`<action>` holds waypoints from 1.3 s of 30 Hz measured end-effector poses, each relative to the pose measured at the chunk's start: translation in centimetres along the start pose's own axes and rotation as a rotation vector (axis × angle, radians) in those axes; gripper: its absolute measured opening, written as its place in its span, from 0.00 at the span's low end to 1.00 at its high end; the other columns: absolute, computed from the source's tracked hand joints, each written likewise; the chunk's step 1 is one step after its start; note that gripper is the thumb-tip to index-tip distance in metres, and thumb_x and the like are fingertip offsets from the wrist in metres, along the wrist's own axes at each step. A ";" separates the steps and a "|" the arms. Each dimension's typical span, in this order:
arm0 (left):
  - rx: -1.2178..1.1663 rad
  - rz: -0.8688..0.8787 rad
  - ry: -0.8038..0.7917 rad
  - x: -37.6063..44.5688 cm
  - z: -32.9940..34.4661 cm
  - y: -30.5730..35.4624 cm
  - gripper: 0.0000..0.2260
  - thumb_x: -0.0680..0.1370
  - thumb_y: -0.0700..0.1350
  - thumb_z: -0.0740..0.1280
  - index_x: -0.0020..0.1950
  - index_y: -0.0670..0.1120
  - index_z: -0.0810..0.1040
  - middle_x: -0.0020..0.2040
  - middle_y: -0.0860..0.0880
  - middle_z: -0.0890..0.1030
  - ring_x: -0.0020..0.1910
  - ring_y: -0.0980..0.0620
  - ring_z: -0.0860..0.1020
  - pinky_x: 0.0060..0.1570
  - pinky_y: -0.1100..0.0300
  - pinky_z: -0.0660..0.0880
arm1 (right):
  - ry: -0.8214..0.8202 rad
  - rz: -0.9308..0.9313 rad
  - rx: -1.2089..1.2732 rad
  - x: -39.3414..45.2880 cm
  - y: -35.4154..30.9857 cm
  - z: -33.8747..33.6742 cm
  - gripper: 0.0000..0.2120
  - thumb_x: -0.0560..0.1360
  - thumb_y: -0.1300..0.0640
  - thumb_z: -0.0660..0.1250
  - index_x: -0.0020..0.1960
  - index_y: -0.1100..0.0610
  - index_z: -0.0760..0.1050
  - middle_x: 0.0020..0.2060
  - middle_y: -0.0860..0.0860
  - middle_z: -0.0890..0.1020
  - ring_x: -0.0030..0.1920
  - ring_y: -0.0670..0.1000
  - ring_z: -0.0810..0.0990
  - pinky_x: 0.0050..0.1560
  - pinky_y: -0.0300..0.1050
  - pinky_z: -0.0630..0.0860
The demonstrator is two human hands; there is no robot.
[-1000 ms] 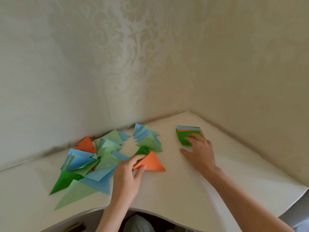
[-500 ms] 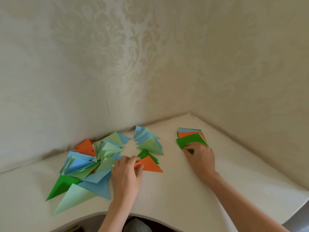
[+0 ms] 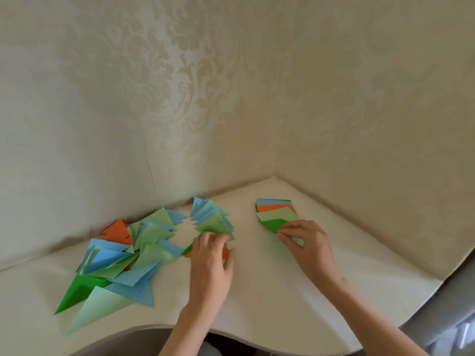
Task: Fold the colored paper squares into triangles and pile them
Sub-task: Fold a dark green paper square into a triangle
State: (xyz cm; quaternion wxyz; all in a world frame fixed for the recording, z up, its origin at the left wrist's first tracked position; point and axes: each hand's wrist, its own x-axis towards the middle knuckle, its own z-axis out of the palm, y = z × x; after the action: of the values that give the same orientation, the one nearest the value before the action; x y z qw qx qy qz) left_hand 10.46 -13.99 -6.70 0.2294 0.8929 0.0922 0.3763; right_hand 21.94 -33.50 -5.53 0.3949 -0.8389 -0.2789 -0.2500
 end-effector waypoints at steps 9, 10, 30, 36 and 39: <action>-0.259 0.146 -0.325 -1.6 3.2 2.8 0.15 0.72 0.37 0.66 0.58 0.48 0.77 0.54 0.55 0.75 0.56 0.58 0.72 0.58 0.69 0.67 | -0.214 -0.065 -0.101 -4.3 -1.1 -0.9 0.09 0.71 0.42 0.66 0.43 0.43 0.83 0.42 0.39 0.82 0.45 0.45 0.79 0.45 0.46 0.72; -0.252 0.142 -0.347 -1.7 3.5 2.6 0.15 0.72 0.38 0.66 0.58 0.48 0.77 0.53 0.55 0.76 0.55 0.58 0.73 0.57 0.67 0.69 | -0.240 -0.059 -0.102 -4.6 -1.0 -0.8 0.08 0.70 0.43 0.67 0.43 0.43 0.83 0.43 0.38 0.82 0.46 0.45 0.79 0.45 0.46 0.72; -0.163 0.077 -0.293 -0.9 5.7 3.0 0.12 0.70 0.52 0.67 0.53 0.53 0.78 0.44 0.58 0.75 0.45 0.54 0.72 0.45 0.55 0.73 | -0.355 0.258 0.075 -3.8 -0.4 -0.5 0.12 0.68 0.53 0.76 0.51 0.48 0.78 0.43 0.39 0.77 0.45 0.37 0.75 0.44 0.26 0.68; -0.232 0.042 -0.324 -0.9 5.5 2.7 0.10 0.71 0.48 0.68 0.52 0.55 0.78 0.44 0.62 0.74 0.47 0.57 0.72 0.48 0.58 0.72 | -0.453 0.296 0.061 -3.3 0.0 -0.5 0.15 0.70 0.56 0.74 0.54 0.49 0.76 0.45 0.40 0.77 0.45 0.39 0.74 0.44 0.26 0.67; -0.248 0.049 -0.337 -0.9 5.4 2.4 0.10 0.72 0.46 0.69 0.52 0.54 0.78 0.45 0.61 0.76 0.48 0.58 0.72 0.49 0.60 0.71 | -0.516 0.299 0.080 -2.8 0.1 -0.9 0.15 0.70 0.57 0.73 0.53 0.46 0.75 0.47 0.42 0.78 0.46 0.37 0.74 0.45 0.25 0.67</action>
State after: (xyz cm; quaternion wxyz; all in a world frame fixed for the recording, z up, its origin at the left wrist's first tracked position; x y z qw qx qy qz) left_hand 13.69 -18.20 -9.45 0.3405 0.9101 -0.0164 0.2356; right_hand 19.82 -35.06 -6.91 0.3763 -0.8903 -0.2528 0.0434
